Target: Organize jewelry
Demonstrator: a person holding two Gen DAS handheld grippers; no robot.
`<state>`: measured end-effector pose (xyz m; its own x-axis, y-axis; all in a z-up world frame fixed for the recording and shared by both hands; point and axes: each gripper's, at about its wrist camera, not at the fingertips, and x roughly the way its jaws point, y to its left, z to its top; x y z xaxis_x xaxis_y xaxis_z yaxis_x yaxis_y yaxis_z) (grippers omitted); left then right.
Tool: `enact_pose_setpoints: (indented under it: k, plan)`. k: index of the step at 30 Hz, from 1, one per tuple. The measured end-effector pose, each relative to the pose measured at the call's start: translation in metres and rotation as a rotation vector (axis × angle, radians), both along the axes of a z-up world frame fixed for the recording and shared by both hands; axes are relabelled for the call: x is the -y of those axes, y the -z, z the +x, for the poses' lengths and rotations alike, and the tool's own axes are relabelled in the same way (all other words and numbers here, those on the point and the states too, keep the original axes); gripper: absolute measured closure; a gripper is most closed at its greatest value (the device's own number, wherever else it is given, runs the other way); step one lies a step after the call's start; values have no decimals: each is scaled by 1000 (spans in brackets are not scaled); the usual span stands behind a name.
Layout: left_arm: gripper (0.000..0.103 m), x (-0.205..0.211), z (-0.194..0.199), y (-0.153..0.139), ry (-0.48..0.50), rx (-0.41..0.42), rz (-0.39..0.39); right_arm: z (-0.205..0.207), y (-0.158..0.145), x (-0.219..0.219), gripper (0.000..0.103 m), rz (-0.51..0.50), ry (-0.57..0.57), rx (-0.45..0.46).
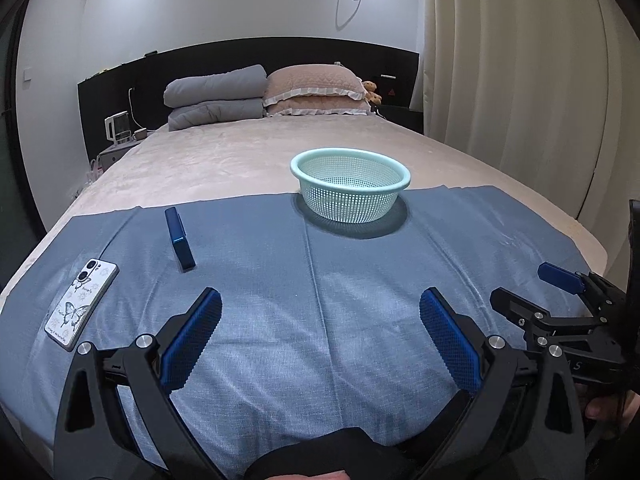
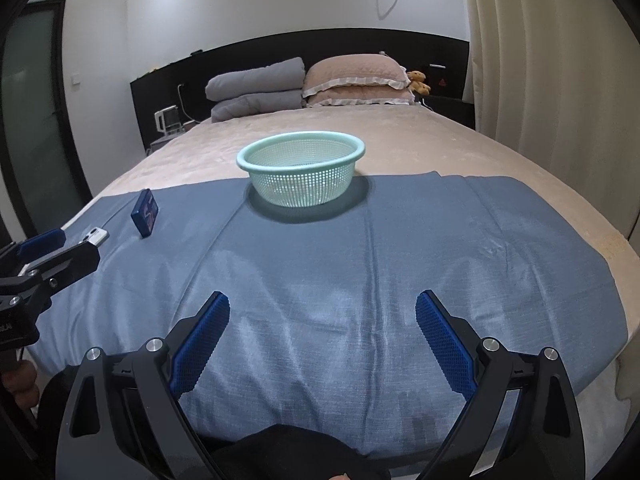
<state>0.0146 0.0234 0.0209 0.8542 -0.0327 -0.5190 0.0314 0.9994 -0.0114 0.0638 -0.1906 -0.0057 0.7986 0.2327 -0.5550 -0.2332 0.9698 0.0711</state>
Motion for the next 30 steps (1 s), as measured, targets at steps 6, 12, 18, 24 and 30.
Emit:
enact_pose_setpoints:
  k: [6, 12, 18, 24, 30]
  plan:
    - [6, -1, 2, 3, -24, -19, 3, 2, 2, 0, 13, 4, -4, -14]
    - [6, 0, 3, 5, -30, -29, 11, 4, 3, 1, 13, 9, -11, -24]
    - [6, 5, 2, 6, -16, -31, 25, 4, 4, 3, 13, 14, -11, -28]
    - [6, 9, 1, 6, -15, -28, 39, 4, 4, 1, 13, 5, -12, -28]
    - [6, 15, 0, 7, -6, -26, 54, 3, 3, 1, 13, 9, -16, -22]
